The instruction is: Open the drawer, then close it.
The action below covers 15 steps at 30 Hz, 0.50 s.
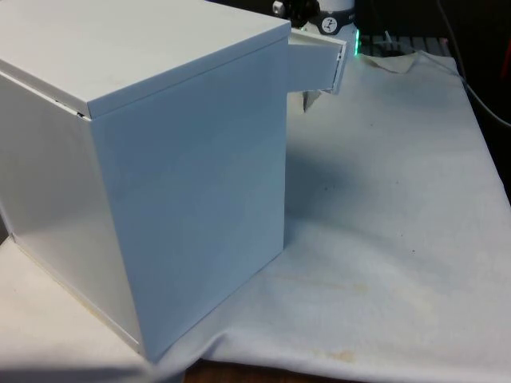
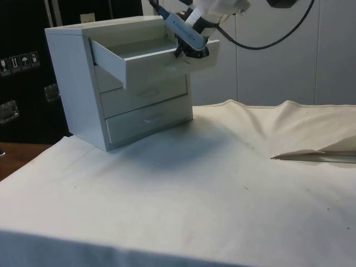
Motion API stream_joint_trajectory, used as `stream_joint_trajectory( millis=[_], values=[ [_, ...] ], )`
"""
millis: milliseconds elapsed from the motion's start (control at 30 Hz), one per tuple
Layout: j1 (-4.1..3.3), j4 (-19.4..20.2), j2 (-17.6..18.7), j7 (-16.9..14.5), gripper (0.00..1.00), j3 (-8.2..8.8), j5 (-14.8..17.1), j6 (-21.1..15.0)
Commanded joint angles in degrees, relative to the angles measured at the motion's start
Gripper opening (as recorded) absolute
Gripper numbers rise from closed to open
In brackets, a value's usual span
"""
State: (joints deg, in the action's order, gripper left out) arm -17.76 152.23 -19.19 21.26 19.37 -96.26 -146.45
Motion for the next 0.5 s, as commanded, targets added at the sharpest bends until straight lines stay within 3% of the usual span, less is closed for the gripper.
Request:
stream_joint_trajectory(
  millis=[0,33,267,300,333,467],
  values=[
    [0.06,-0.11,0.11,0.06,0.00,0.06,-0.06,0.06],
    [0.17,-0.97,0.40,0.86,0.00,0.23,-1.72,-0.17],
    [0.34,-1.60,0.80,0.92,0.00,0.40,-2.23,-0.11],
    [0.11,-0.80,0.52,0.29,0.00,0.17,-0.74,0.23],
    [0.34,-1.66,0.86,0.92,0.00,0.46,-2.29,-0.06],
    [0.34,-2.01,0.97,0.86,0.00,0.57,-2.46,0.06]
  ],
)
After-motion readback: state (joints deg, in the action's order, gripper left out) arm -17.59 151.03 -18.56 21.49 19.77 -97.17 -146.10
